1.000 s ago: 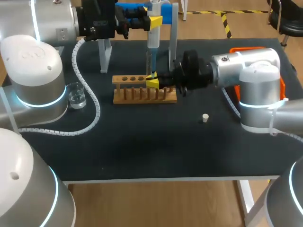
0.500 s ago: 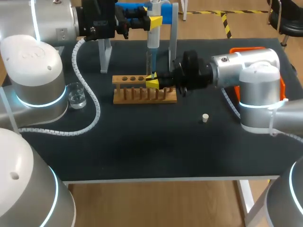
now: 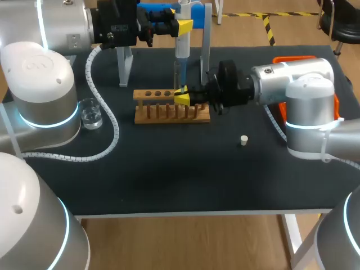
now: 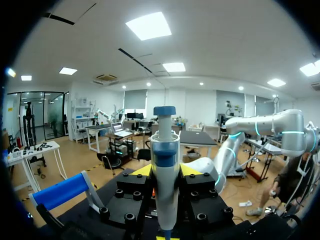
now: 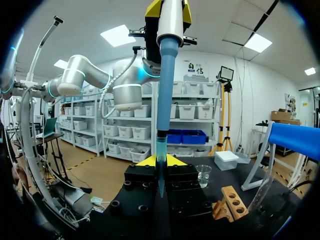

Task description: Invert the test tube, pick up the pipette, mount the tip to pipette, aspirate from beaker and dispense into the tube, eject the tip, return the pipette, and cap with the stopper.

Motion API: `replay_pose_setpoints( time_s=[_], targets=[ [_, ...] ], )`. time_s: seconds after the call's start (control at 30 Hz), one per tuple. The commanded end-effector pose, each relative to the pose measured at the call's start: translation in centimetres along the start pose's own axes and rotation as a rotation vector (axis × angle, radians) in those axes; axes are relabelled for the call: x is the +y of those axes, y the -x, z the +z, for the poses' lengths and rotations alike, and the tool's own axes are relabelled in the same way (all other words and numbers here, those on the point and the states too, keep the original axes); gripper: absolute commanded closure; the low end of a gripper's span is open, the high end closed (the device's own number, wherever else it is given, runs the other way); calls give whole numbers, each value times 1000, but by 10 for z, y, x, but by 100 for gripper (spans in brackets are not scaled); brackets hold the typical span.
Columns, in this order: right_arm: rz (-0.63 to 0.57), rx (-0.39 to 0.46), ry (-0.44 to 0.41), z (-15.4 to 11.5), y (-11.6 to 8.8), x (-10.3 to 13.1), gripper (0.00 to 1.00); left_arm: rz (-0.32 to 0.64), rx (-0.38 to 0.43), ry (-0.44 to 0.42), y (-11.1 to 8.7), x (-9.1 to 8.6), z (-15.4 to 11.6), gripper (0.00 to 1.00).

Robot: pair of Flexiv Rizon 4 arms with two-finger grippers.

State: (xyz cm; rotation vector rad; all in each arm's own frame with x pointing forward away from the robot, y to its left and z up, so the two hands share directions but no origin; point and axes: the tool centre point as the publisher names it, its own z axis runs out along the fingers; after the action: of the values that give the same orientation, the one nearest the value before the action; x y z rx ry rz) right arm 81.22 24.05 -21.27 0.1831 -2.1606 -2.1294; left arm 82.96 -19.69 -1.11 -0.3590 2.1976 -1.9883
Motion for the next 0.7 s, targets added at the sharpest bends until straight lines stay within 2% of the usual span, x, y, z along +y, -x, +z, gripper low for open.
replay_pose_setpoints(
  time_s=[0.03,0.7],
  targets=[
    [0,-3,0,-1,-2,2,100,0,0,0,0,1,-1,100],
    [3,-4,15,1,-1,12,100,0,0,0,0,1,-1,100]
  ],
)
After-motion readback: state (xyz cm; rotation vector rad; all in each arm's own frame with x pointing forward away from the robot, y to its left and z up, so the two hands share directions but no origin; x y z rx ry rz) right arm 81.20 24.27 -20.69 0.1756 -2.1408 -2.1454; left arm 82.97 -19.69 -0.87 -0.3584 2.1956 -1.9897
